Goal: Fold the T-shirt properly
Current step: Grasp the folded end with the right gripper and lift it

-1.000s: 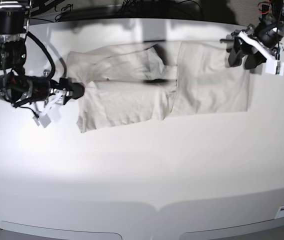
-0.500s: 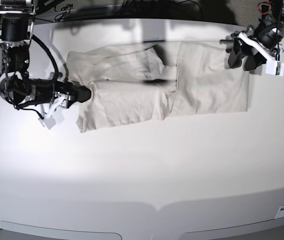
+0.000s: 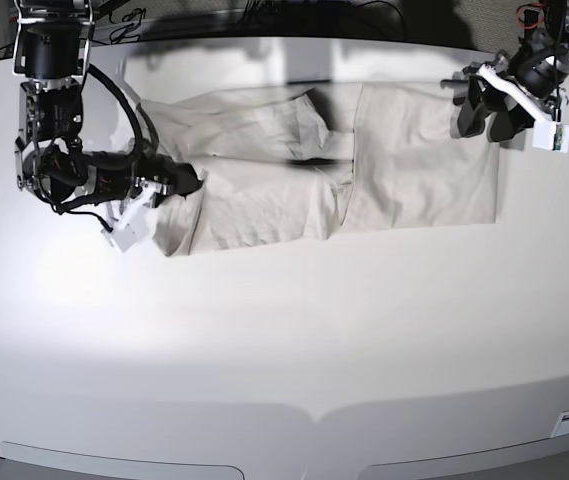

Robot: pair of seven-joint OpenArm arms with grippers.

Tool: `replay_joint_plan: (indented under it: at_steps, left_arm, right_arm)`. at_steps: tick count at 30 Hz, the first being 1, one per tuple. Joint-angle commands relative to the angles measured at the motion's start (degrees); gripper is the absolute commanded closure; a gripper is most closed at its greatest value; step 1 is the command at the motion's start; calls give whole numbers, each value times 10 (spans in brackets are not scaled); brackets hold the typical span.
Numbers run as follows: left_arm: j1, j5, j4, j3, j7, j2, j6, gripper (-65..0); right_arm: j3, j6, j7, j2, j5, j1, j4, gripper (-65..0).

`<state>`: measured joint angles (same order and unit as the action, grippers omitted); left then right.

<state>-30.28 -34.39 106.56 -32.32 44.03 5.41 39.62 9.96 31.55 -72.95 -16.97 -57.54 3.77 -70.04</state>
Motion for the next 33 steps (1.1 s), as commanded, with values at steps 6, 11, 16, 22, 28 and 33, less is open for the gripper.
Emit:
replay_joint_plan:
  at_steps: [6,11,16,22,28,33]
  left_arm:
    - [-2,-10,11,-4,-12,5,4,-335]
    - [-2,-10,11,-4,-12,5,4,-335]
    - [-2,-10,11,-4,-18,5,4,-335]
    - [-2,-5,11,-4,-24,5,4,-335]
    - [-2,83,7,-4,-131,5,4,-335]
    - [-2,110,-12,-3,-156,5,4,-335]
  right_arm:
    - [2,84,45,-11,-12,10,-7,0]
    - [3,84,86,-54,-12,10,-7,0]
    - [3,84,94,-108,-14,10,-7,0]
    - [3,84,97,-153,-103,10,-12,0]
    - [2,84,42,-137,-147,10,-57,0]
    - [2,84,-18,-75,-168,10,-135,0]
